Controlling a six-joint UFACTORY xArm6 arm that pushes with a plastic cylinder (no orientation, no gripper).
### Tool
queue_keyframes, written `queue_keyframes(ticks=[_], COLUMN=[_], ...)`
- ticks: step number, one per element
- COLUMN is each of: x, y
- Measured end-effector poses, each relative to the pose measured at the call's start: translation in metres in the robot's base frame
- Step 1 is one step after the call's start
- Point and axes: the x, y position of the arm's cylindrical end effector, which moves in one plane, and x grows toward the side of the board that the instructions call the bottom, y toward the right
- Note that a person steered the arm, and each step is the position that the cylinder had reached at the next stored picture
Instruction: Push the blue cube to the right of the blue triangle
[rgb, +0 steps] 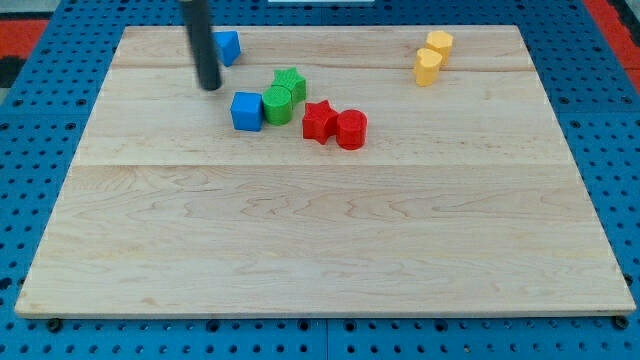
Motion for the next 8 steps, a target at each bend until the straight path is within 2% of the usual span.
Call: queue_keyframes(ticks=[1,2,7,8], x=[0.038,0.074,0.066,0.049], y=[0.017,0.063,0.127,0.099])
